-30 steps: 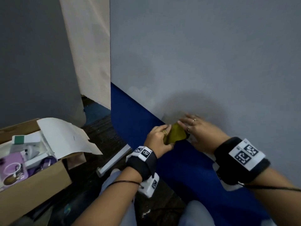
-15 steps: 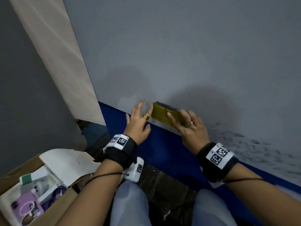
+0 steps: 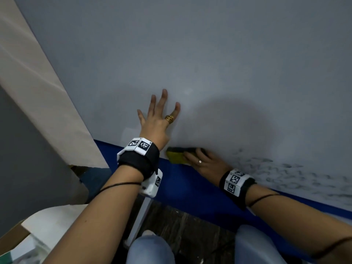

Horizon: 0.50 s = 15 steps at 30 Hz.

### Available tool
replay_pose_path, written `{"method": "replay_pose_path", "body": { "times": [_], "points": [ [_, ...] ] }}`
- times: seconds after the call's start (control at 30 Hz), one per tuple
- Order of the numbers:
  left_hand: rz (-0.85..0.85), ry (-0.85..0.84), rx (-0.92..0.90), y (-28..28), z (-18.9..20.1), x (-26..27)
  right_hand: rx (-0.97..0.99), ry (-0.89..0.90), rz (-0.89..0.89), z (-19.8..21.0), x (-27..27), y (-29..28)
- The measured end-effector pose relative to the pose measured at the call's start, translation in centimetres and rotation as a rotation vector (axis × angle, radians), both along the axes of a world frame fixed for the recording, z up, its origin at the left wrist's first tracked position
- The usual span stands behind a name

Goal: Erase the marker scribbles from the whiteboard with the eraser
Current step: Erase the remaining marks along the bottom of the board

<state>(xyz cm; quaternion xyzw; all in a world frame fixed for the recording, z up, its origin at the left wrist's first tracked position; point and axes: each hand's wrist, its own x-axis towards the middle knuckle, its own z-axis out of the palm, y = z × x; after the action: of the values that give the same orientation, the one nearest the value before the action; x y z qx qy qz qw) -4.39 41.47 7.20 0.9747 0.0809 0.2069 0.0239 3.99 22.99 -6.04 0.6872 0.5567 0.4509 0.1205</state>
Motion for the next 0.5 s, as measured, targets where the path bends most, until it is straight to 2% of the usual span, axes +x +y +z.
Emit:
{"method": "replay_pose_path", "body": {
  "times": [0.1, 0.17, 0.37, 0.5],
  "points": [
    [-0.029, -0.017, -0.043, -0.1, -0.2, 0.1, 0.340, 0.074, 0.019, 3.4, -0.1, -1.0],
    [-0.048, -0.034, -0.049, 0.1, -0.5, 0.2, 0.407, 0.104, 0.009, 3.4, 0.0, -1.7],
    [-0.028, -0.049, -0.061, 0.0, -0.7, 0.5, 0.039, 0.092, 0.008, -3.8, 0.4, -0.4],
    [-0.024, -0.029, -0.077, -0.4, -0.5, 0.5, 0.013, 0.081, 0.047, -2.7, 0.4, -0.8]
  ]
}}
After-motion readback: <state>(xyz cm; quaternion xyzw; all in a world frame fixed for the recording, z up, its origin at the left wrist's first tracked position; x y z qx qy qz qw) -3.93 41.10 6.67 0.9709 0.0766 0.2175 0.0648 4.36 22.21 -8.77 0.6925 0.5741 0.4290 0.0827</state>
